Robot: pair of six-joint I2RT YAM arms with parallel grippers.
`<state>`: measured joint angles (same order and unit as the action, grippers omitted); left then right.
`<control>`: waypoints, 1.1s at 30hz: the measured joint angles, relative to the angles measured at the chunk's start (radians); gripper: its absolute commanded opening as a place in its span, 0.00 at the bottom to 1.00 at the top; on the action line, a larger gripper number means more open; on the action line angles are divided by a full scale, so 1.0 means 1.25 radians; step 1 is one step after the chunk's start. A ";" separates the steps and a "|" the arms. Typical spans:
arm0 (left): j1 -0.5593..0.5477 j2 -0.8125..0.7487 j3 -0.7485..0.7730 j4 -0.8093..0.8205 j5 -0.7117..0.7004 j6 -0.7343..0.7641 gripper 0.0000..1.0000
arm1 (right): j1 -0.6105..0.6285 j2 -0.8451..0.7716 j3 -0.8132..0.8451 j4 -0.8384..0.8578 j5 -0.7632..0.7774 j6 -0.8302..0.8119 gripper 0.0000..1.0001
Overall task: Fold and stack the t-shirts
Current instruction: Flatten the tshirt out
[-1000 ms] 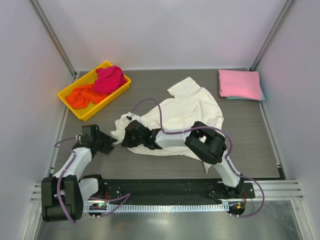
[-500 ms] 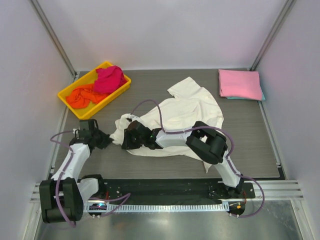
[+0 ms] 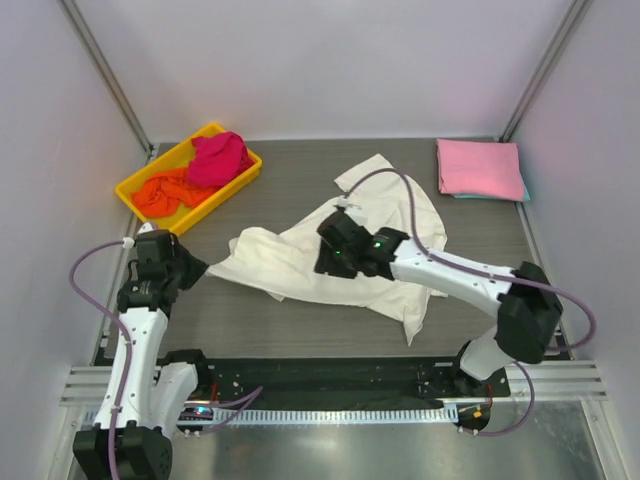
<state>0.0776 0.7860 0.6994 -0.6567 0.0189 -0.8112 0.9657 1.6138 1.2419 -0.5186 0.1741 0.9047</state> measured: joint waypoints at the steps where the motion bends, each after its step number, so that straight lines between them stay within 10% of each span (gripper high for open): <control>1: 0.000 0.000 0.000 -0.005 0.004 0.004 0.00 | -0.020 -0.045 -0.028 -0.038 0.021 0.022 0.48; 12: 0.000 -0.003 0.000 0.017 0.100 0.001 0.00 | -0.249 -0.311 -0.260 -0.407 0.203 0.190 0.52; 18: 0.000 0.000 -0.001 0.036 0.131 0.001 0.00 | -0.444 -0.290 -0.267 -0.407 0.240 0.128 0.47; 33: 0.000 0.023 -0.026 0.069 0.168 -0.011 0.00 | -0.450 -0.303 -0.404 -0.276 0.162 0.107 0.47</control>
<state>0.0776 0.8146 0.6670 -0.5705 0.2287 -0.8253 0.4034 1.2354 0.7364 -0.8642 0.3771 1.0382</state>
